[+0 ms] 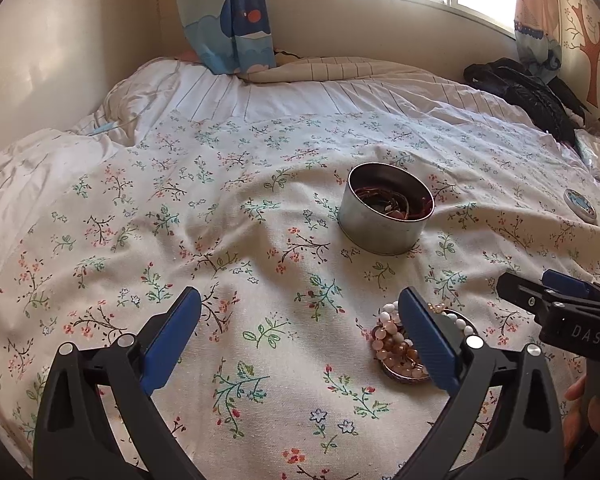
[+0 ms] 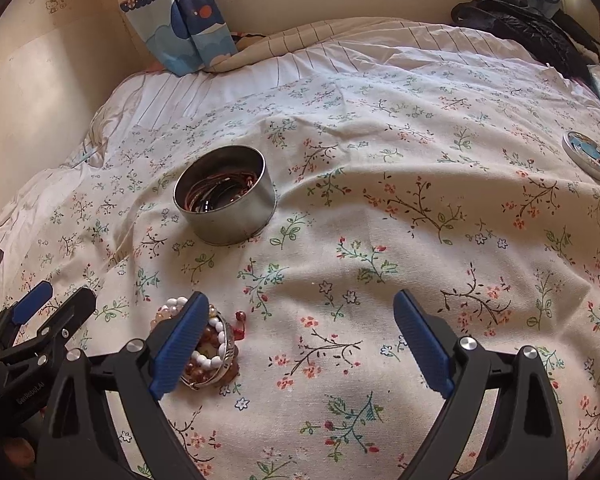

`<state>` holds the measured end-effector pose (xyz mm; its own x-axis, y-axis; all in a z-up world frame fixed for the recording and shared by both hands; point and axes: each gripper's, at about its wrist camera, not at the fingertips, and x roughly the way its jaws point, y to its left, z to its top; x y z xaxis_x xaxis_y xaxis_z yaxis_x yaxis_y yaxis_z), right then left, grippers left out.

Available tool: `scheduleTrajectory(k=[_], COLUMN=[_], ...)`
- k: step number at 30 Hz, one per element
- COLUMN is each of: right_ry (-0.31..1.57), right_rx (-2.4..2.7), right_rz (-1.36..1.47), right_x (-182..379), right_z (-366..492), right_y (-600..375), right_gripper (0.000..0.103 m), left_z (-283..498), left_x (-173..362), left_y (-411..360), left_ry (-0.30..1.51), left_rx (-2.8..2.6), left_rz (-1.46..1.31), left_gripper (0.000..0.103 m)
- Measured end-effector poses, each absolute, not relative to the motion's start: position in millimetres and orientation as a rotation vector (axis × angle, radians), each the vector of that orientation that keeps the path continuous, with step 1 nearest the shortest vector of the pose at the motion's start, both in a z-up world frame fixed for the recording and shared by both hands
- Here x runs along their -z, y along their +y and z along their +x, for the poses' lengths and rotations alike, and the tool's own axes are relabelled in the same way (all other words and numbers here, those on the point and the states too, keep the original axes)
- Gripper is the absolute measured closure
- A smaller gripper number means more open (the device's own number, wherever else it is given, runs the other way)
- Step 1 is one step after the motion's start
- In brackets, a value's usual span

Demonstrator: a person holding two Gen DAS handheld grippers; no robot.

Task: Organize jewelry
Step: 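Move both open tools back toward the jewelry dish, then lower the left tool onto the pink pearl bracelet and close it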

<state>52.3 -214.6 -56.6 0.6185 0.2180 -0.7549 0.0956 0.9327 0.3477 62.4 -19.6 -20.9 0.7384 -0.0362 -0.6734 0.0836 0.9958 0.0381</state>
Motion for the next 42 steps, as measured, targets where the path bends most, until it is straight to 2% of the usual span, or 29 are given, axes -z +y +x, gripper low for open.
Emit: scheduleTrajectory(k=[11,19,25,27,29,33,35,37,42], right_ry=[0.898,0.888,0.886,0.886,0.888,0.892,0.893,0.893,0.897], right_rx=[0.027,-0.003,-0.008,-0.009,-0.011,-0.012,-0.01,-0.008,-0.009], right_rz=[0.418,0.44,0.468,0.473,0.472,0.466,0.466,0.467,0.464], right_x=[59,58,59,59,60,60,60,60,61], right_z=[48,49,48,48,49,50,49,49,49], right_y=[-240,-242,-245,-246,-246,-245,-245,-245,-244], right_gripper=[0.013,0.013,0.011,0.011,0.011,0.011,0.011,0.011,0.011], left_z=[69,56,72,77,81,80,76,76,78], left_x=[37,51,60,64,69,72,70,68,57], left_y=[-26,-73,-57,-51,-49,-54,-59,-59,-42], left_ry=[0.832,0.84,0.9,0.923,0.953,0.962,0.94,0.936,0.9], left_rx=[0.251,0.331,0.31,0.319,0.335,0.397,0.39,0.387,0.367], left_rz=[0.02,0.223,0.125,0.079,0.052,0.046,0.087,0.089,0.008], left_gripper=[0.008,0.008,0.009,0.018,0.037,0.067,0.087,0.096,0.096])
